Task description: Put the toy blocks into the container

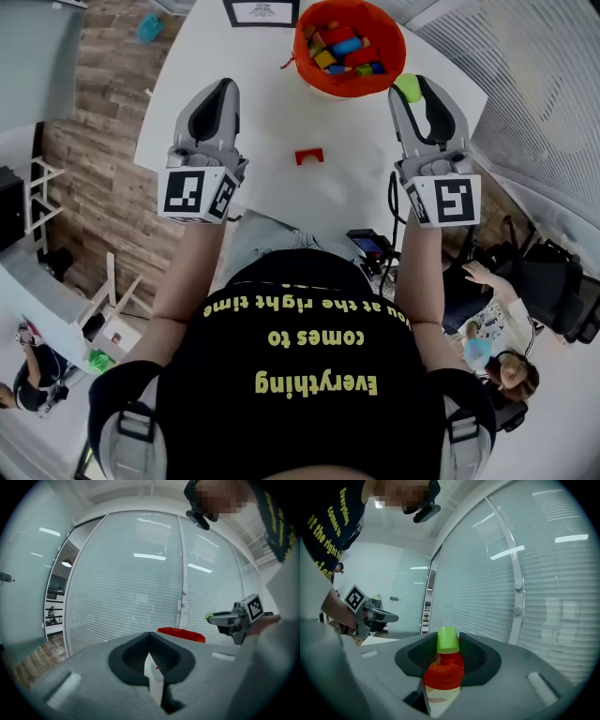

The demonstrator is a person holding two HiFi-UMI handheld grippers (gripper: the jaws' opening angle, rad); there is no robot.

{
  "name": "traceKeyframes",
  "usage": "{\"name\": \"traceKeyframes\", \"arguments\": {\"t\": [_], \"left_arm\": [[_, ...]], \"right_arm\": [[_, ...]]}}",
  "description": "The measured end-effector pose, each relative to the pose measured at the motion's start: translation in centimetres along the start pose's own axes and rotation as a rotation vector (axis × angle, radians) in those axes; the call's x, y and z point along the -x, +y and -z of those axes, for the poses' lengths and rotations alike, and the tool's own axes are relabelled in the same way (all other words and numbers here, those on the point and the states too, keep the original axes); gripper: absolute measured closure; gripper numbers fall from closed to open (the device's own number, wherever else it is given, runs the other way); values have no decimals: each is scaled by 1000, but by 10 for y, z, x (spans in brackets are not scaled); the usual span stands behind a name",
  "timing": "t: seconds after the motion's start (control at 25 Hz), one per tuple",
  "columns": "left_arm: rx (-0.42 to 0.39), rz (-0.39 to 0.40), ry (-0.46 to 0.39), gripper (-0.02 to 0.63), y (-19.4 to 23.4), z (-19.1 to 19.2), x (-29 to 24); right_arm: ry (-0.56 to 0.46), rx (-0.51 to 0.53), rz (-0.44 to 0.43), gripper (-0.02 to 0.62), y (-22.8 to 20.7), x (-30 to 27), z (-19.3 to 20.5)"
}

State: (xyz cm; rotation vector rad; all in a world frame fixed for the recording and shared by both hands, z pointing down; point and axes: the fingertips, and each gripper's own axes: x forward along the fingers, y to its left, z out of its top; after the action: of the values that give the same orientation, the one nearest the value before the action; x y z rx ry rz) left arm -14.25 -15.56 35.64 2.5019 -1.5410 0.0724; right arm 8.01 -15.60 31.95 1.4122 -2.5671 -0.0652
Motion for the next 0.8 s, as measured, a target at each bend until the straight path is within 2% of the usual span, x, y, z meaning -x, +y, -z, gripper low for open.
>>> {"name": "traceKeyframes", "arguments": {"t": [0.8], "left_arm": [[22,-35,15,607,25,10,-21]], "right_arm": [[65,-47,-91,442,11,-56,28]]}}
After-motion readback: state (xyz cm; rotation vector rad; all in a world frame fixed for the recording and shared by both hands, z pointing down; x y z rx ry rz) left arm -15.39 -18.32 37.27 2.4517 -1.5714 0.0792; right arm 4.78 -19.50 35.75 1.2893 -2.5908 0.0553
